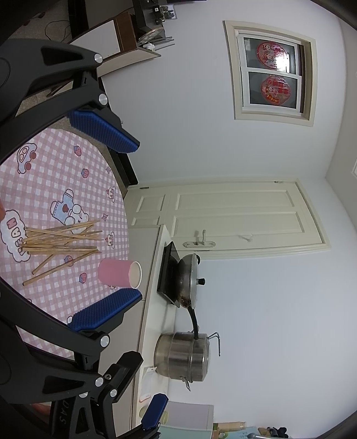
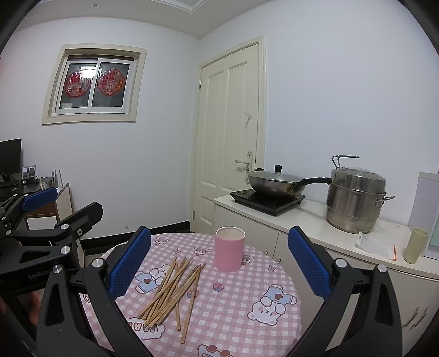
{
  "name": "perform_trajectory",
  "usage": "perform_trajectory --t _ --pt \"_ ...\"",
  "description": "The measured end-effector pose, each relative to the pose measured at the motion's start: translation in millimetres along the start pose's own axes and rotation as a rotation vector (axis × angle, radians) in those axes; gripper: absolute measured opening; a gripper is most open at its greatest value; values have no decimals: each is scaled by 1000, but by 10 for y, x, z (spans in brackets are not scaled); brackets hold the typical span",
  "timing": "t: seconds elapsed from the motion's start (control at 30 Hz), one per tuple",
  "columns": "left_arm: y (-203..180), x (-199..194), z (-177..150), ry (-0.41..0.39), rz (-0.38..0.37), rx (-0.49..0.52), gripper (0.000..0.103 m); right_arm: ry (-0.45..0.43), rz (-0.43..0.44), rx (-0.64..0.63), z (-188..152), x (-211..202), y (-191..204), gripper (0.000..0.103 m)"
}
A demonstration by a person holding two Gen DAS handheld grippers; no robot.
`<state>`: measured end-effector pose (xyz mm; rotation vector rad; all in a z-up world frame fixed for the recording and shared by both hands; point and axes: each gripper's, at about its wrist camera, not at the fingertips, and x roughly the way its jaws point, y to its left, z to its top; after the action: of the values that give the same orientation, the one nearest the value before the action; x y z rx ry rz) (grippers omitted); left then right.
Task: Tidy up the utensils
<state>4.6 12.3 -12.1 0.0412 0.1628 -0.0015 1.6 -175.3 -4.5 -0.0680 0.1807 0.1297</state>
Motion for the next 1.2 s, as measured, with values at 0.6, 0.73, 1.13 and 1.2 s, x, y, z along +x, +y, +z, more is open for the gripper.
perform_trajectory --t 0.6,0.73,1.13,1.2 --pt "133 523 -171 177 -5 24 97 115 28 15 -177 528 -79 96" --pt "291 828 -324 280 -1 -3 97 193 23 16 -320 824 -117 96" --pt "391 1765 -966 557 -61 -17 92 461 42 27 -918 1766 -164 96" --pt "400 1901 -1027 585 -80 -19 86 498 64 43 -997 1903 -167 94"
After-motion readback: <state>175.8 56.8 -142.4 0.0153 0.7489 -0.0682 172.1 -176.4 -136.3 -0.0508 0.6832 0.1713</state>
